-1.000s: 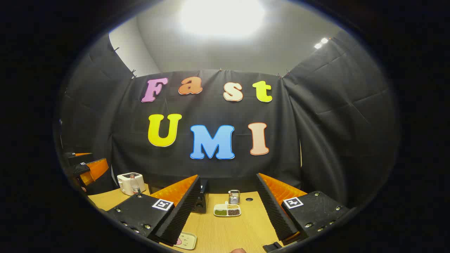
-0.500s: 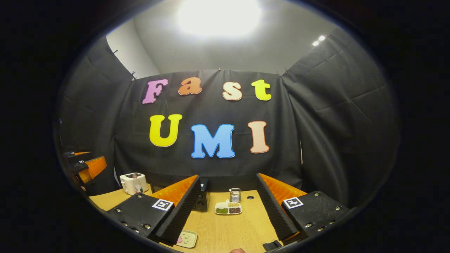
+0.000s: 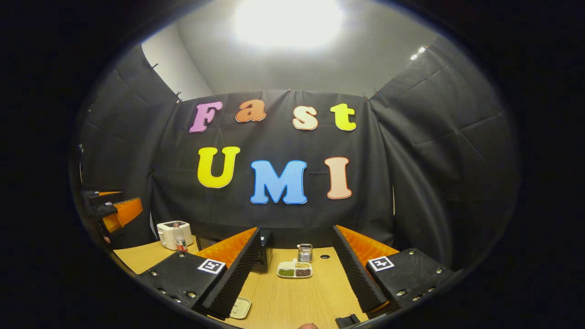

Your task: Open the electric oven with the left hand, put the food in, and close the electric oven.

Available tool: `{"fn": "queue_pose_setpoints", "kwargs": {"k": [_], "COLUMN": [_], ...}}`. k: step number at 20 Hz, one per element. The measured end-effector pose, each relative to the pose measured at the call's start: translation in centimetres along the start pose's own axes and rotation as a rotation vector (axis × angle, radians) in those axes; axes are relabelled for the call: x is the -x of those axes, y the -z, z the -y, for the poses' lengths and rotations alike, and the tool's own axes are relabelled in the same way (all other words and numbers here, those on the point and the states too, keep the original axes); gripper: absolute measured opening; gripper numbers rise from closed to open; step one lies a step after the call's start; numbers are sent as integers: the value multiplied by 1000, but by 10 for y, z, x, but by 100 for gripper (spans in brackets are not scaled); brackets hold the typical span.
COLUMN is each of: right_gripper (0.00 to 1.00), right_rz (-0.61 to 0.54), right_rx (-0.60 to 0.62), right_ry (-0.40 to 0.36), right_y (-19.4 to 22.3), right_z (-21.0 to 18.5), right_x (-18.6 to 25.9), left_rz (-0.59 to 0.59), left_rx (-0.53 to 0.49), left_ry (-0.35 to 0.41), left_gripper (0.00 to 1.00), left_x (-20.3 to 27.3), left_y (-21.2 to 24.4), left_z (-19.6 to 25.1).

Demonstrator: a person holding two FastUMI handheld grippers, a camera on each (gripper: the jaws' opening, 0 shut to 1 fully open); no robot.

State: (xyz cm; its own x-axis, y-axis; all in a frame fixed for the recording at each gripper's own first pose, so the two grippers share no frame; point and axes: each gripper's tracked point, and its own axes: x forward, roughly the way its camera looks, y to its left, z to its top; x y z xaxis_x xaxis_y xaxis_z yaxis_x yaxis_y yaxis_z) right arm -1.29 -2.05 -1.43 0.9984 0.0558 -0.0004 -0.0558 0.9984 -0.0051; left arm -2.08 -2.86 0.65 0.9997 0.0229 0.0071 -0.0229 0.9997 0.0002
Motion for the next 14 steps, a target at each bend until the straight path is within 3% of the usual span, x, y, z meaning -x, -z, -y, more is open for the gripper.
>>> {"fn": "queue_pose_setpoints", "kwargs": {"k": [3,4,6,8,12,13,14], "right_gripper": [98,98,98,98,98,98,98], "right_rz": [-11,-13,-5,-10,-8,-11,-10], "right_rx": [-11,-21,-36,-39,-36,-36,-36], "right_ry": [-37,-55,-74,-86,-88,-83,-77], "right_y": [8,10,13,19,23,24,26], "right_z": [0,-2,-2,-5,-12,-14,-16], "right_x": [-1,0,-1,-2,-14,-19,-24], "left_rz": [10,14,25,24,17,15,18], "left_rx": [13,6,-8,-14,-16,-19,-20], "left_ry": [-27,-38,-46,-50,-40,-36,-28], "left_gripper": [90,100,100,93,97,90,90], "left_x": [-6,-9,-16,-24,-52,-62,-74], "left_y": [-3,-4,-9,-7,2,6,9], "left_z": [0,-1,-1,-1,-3,-3,-3]}}
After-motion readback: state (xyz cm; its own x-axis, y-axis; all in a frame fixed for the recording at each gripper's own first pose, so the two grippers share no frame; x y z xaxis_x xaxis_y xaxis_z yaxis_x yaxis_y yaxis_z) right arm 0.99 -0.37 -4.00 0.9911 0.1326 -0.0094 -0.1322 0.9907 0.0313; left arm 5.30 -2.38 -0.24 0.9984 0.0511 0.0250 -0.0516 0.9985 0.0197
